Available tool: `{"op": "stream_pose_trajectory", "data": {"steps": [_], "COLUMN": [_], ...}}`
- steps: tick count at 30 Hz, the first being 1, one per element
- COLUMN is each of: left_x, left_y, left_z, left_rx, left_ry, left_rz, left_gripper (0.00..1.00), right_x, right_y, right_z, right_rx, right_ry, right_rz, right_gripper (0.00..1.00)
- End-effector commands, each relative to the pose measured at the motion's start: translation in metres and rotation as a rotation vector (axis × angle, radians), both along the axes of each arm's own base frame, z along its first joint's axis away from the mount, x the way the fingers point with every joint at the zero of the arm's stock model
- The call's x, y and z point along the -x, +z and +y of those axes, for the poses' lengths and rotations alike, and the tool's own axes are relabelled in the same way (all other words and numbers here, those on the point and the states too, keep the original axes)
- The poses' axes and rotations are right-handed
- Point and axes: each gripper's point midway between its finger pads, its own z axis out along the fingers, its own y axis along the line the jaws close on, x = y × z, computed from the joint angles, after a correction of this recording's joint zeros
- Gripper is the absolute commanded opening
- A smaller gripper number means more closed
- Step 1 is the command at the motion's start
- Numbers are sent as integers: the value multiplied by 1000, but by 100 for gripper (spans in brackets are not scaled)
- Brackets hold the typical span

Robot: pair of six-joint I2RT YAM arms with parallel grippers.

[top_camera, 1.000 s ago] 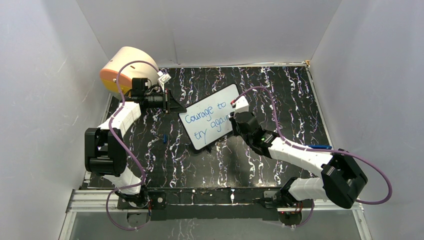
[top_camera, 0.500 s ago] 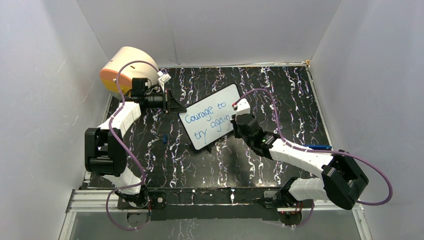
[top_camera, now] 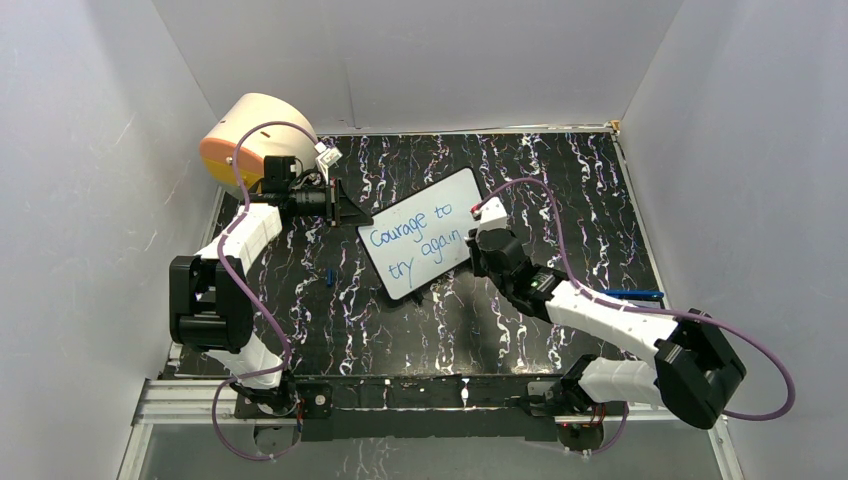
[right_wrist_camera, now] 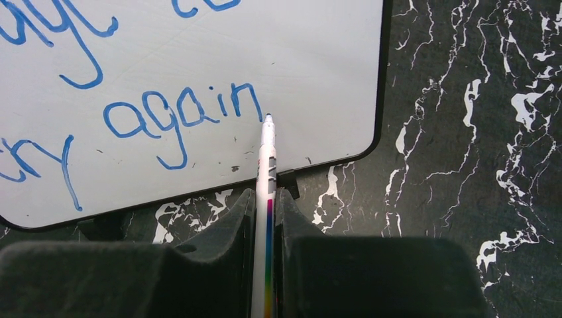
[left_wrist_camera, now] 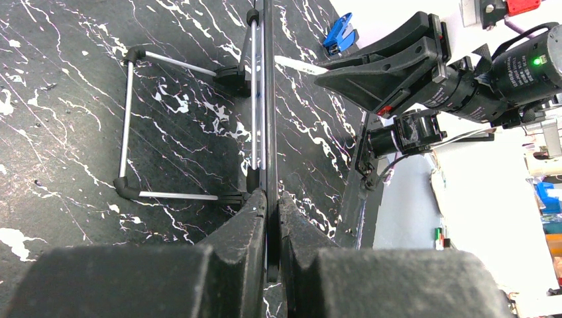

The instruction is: Write a sentence on the whiteboard

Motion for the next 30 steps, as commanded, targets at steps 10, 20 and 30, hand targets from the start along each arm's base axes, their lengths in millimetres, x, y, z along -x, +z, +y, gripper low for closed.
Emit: {"op": "stream_pose_trajectory", "data": {"steps": [10,20,30], "left_x": [-4,-4,-8], "left_y": [-42,-41,-22], "left_z": [8,8,10], "left_rx": [-119,-119,-126], "left_ry": [59,60,83], "left_rz": [72,71,27], "left_gripper": [0,0,0], "right_x": [-18,-21,0], "right_y": [17,11,53], "right_z": [5,5,-24], "right_rx": [-68,-65,-93], "right_ry": [-22,-20,-50], "right_rz": [-66,-51,-107], "right_gripper": [0,0,0]}}
